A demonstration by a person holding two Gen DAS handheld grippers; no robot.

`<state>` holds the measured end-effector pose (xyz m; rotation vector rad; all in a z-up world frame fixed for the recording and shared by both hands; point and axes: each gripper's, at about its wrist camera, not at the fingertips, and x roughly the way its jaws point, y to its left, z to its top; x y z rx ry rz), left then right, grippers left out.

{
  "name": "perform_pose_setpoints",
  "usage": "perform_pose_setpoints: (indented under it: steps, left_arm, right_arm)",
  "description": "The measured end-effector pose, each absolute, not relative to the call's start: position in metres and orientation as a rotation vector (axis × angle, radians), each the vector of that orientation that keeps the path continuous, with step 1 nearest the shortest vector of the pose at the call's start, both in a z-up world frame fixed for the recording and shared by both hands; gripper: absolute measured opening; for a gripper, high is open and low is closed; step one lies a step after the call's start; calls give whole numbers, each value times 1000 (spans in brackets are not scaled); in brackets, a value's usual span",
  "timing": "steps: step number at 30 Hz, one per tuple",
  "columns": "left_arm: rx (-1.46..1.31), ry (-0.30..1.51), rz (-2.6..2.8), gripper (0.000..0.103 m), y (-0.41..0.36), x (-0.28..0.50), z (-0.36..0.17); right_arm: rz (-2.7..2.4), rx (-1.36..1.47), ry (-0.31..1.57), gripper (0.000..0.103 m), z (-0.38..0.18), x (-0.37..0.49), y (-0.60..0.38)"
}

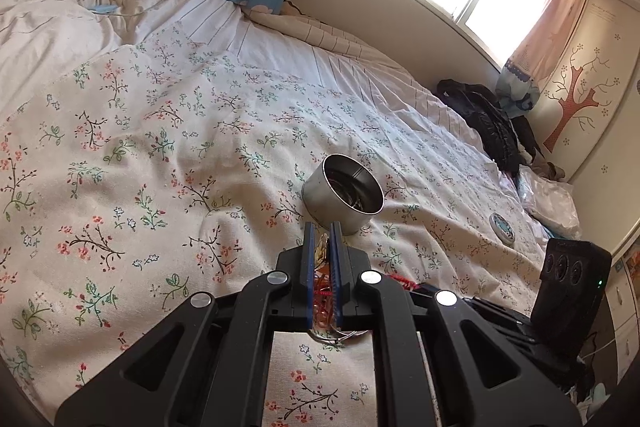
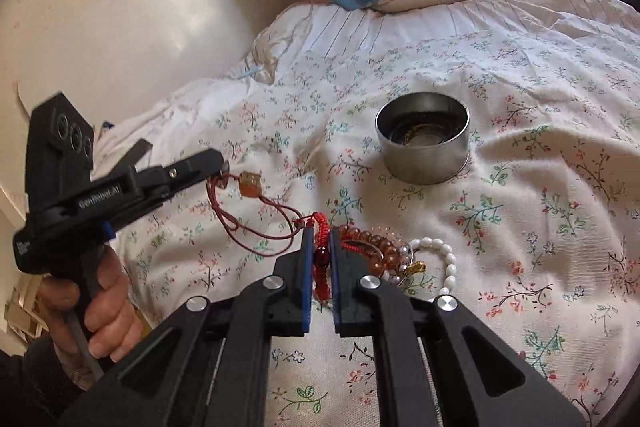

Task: Organize jewelry
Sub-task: 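Carry the held jewelry in both grippers over the silver tin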

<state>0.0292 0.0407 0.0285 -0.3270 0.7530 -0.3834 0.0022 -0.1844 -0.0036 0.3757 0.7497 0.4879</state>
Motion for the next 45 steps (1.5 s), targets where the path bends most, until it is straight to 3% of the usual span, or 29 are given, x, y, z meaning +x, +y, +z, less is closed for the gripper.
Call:
perform_pose_setpoints:
  steps: [16, 45]
  left_arm:
    - [-257, 757, -467, 6, -5, 34, 34]
    - [-160, 627, -463, 7, -69, 86, 59]
  right_arm:
    - [597, 576, 595, 9, 17, -4, -214]
    - [351, 458, 552, 9, 23, 80, -231]
